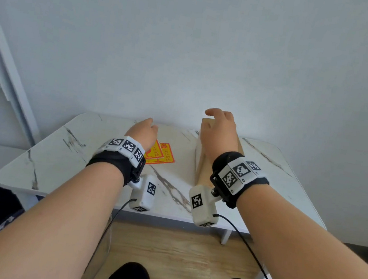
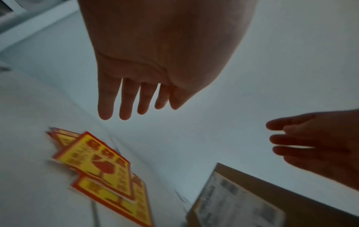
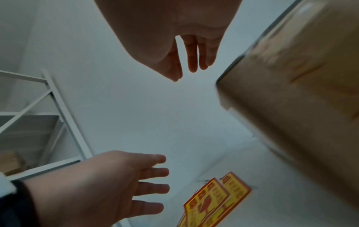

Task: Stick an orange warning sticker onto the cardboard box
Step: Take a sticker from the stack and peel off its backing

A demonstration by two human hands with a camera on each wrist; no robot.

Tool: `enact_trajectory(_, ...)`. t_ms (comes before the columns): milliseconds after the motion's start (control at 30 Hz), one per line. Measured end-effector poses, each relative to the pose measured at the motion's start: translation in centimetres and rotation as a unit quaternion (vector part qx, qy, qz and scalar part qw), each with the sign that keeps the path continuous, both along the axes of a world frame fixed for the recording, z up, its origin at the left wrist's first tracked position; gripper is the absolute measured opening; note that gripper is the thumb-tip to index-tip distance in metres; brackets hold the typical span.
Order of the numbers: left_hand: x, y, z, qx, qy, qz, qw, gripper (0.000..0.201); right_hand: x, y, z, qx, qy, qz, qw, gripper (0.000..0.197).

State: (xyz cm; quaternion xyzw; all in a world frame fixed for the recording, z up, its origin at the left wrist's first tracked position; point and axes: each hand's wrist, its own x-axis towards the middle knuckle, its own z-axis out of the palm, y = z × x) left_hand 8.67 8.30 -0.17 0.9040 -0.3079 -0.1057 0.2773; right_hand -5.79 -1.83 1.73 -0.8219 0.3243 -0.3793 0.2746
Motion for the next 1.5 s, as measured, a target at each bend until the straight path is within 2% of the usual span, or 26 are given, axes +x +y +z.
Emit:
enact_trajectory(100,2.3,2.3,-1.3,0.084,-0.004,0.015,0.996,0.045,2.9,2.0,-0.4,0.003,0.019,0.043,0.999,0.036)
enact_trajectory(200,3.1,4.0,-2.7,0.146,0.004,-0.016,0.989,0.044,5.8,3.2,-1.9,0.055,0.119,0.065,0.989,0.04)
enact_trajectory(300,2.9,4.7,-3.4,0.198,0.003,-0.057,0.979,0.05,7.8,3.1,-3.6,0.124,0.22,0.057,0.966,0.041)
enact_trajectory(433,3.4,4.4,-4.4,0.241,0.005,-0.093,0.966,0.051,9.1,2.5,-5.0,0.134,0.339,0.077,0.928,0.017)
enact_trajectory(500,3.4,4.3,-4.8,0.264,0.001,-0.11,0.958,0.052,9.9,2.1,-5.7,0.158,0.334,0.072,0.926,0.032)
enact_trajectory(566,3.5,4.0,-5.0,0.283,-0.012,-0.125,0.951,0.053,10.8,1.7,-6.2,0.153,0.347,0.064,0.923,0.036)
enact_trajectory(666,3.8,3.6,-4.6,0.327,-0.032,-0.137,0.935,0.054,12.2,1.6,-7.1,0.133,0.373,0.05,0.917,0.029)
enact_trajectory(766,3.9,3.5,-4.3,0.343,-0.037,-0.148,0.927,0.054,12.9,1.6,-7.6,0.129,0.361,0.042,0.923,0.011)
enact_trajectory(866,4.3,3.7,-4.3,0.308,-0.025,-0.136,0.941,0.051,13.3,1.6,-8.0,0.141,0.339,0.028,0.93,0.008)
enact_trajectory(966,4.9,3.8,-4.1,0.294,-0.008,-0.134,0.946,0.049,13.3,1.4,-8.3,0.164,0.309,0.0,0.937,0.026)
enact_trajectory(1033,5.1,3.9,-3.9,0.281,0.012,-0.126,0.951,0.047,13.1,1.4,-8.3,0.179,0.3,-0.008,0.937,0.031)
enact_trajectory(1233,4.9,4.4,-3.4,0.227,0.018,-0.109,0.968,0.043,12.3,2.3,-7.9,0.161,0.296,0.036,0.941,0.008)
enact_trajectory(1366,5.0,4.7,-3.7,0.093,-0.003,-0.023,0.995,0.038,11.5,2.5,-7.1,0.149,0.278,0.069,0.947,0.02)
enact_trajectory(1433,5.0,4.9,-3.5,0.012,-0.022,0.036,0.999,0.041,10.8,2.8,-6.2,0.136,0.274,0.082,0.949,0.024)
enact_trajectory(1500,4.8,4.8,-2.9,-0.041,-0.025,0.061,0.997,0.048,9.8,3.3,-5.3,0.122,0.269,0.099,0.95,0.024)
